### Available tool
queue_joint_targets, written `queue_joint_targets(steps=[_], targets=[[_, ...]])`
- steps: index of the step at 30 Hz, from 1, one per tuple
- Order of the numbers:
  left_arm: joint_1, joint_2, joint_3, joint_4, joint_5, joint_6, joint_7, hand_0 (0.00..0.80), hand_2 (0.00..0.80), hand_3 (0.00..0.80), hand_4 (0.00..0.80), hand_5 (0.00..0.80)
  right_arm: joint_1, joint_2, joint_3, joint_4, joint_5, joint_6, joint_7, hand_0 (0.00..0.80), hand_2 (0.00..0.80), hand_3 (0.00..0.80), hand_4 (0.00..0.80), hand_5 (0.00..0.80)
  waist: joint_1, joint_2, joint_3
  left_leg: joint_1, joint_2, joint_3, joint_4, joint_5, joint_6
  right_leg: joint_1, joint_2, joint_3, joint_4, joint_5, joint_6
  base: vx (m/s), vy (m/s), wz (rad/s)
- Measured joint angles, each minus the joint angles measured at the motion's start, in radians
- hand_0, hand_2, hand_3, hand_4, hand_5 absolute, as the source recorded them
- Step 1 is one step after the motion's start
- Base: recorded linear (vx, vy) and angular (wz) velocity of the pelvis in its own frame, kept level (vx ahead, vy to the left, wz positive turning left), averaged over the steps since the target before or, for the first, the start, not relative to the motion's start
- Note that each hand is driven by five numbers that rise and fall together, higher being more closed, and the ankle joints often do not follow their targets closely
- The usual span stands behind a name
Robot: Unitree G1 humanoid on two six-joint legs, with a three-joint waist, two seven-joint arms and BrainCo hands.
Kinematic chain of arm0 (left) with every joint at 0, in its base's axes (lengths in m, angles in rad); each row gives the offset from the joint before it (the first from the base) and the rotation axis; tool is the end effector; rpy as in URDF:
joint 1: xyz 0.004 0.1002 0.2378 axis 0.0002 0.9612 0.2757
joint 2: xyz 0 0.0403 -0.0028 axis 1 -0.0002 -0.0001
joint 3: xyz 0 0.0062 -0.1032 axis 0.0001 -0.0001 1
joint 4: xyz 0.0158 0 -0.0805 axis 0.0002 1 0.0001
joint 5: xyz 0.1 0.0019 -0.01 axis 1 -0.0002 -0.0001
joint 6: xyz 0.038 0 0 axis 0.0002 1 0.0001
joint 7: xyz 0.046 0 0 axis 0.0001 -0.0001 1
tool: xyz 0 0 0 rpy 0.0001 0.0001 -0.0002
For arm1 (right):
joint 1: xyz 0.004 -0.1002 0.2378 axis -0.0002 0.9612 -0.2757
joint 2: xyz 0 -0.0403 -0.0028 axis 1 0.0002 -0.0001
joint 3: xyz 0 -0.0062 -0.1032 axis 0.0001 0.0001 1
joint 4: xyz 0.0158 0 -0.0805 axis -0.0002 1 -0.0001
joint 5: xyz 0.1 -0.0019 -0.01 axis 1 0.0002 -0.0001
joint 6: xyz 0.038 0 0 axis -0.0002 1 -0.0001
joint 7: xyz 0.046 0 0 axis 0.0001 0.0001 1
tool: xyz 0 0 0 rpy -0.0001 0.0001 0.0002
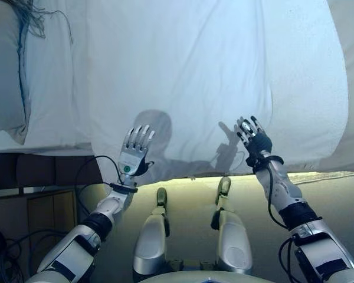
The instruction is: Make the bed neatly
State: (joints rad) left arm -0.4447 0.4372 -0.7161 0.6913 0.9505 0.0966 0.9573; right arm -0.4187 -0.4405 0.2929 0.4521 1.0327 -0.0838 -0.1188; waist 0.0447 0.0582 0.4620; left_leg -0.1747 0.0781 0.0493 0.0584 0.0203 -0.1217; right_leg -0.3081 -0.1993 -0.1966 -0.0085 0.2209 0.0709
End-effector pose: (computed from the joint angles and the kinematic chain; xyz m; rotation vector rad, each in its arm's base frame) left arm 0.2528 0.1697 -0.0041 1.5931 -0.6228 0.1271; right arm 0.2779 -0.1938 0.0635 0.4804 0.1133 -0.0139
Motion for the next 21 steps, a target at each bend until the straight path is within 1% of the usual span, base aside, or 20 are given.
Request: queue_joint_targets(steps=[2,3,6,8,10,12,15,21], targets=[[-0.023,-0.013,-0.03,0.006,0.0,0.044,-0.03,0.0,0.0,0.0,0.0,0.0,-0.004,0.006,0.017,0.0,0.0,-0.005,-0.002,0.0,0.0,0.0,0.0,0.0,-0.003,-0.013,-0.01,-0.032,-0.003,0.003,0.004,-0.001,0.004,-0.036,-0.002,0.008,0.008,0.0,0.0,-0.083,0.005,-0.05],[-0.041,-0.024,-0.046,0.021,0.0,0.068,-0.04,0.0,0.0,0.0,0.0,0.0,-0.006,0.004,0.02,0.0,0.0,-0.009,-0.002,0.0,0.0,0.0,0.0,0.0,-0.004,-0.022,-0.011,-0.052,-0.005,0.005,0.006,0.004,0.002,-0.057,-0.003,0.011,0.009,0.007,0.002,-0.117,0.016,-0.04],[-0.107,-0.051,-0.092,0.094,-0.002,0.133,-0.073,0.0,0.0,0.0,0.0,0.0,-0.023,0.002,0.029,-0.001,0.0,-0.033,-0.009,0.0,0.0,0.0,0.0,0.0,-0.014,-0.059,-0.003,-0.109,-0.007,0.013,0.007,0.016,-0.001,-0.119,-0.003,0.024,0.007,0.024,0.0,-0.095,0.036,-0.07],[-0.135,-0.05,-0.091,0.142,-0.015,0.17,-0.083,0.0,0.0,0.0,0.0,0.0,-0.042,0.001,0.034,-0.011,-0.002,-0.038,-0.009,0.0,0.0,0.0,0.0,0.0,-0.036,-0.086,0.011,-0.142,-0.006,0.016,0.003,0.023,-0.003,-0.151,0.001,0.026,-0.003,0.036,0.002,-0.034,0.079,-0.07],[-0.149,-0.039,-0.091,0.188,-0.063,0.202,-0.086,0.0,0.0,0.0,0.0,0.0,-0.044,-0.006,0.035,-0.045,-0.01,-0.041,-0.008,0.0,0.0,0.0,0.0,0.0,-0.054,-0.118,0.028,-0.155,0.0,0.03,-0.005,0.025,-0.005,-0.164,0.011,0.038,-0.026,0.058,-0.012,-0.021,0.104,-0.18],[-0.15,-0.018,-0.087,0.204,-0.104,0.227,-0.091,0.0,0.0,0.0,0.0,0.0,-0.043,-0.017,0.033,-0.08,-0.021,-0.045,-0.007,0.0,0.0,0.0,0.0,0.0,-0.066,-0.142,0.04,-0.157,0.005,0.046,-0.012,0.024,-0.006,-0.176,0.019,0.051,-0.037,0.066,-0.017,-0.007,0.111,-0.22],[-0.158,-0.004,-0.087,0.219,-0.147,0.252,-0.091,0.0,0.0,0.0,0.0,0.0,-0.032,-0.052,0.031,-0.124,-0.021,-0.045,0.015,0.0,0.0,0.0,0.0,0.0,-0.089,-0.145,0.042,-0.173,0.007,0.052,-0.014,0.022,-0.009,-0.194,0.022,0.056,-0.041,0.067,-0.018,0.013,0.096,-0.09],[-0.174,0.014,-0.086,0.24,-0.201,0.261,-0.103,0.0,0.0,0.0,0.0,0.0,-0.019,-0.055,0.014,-0.129,-0.02,-0.046,0.075,0.0,0.0,0.0,0.0,0.0,-0.11,-0.146,0.043,-0.188,0.011,0.059,-0.014,0.019,-0.013,-0.213,0.025,0.068,-0.043,0.067,-0.018,0.027,0.071,-0.04]])
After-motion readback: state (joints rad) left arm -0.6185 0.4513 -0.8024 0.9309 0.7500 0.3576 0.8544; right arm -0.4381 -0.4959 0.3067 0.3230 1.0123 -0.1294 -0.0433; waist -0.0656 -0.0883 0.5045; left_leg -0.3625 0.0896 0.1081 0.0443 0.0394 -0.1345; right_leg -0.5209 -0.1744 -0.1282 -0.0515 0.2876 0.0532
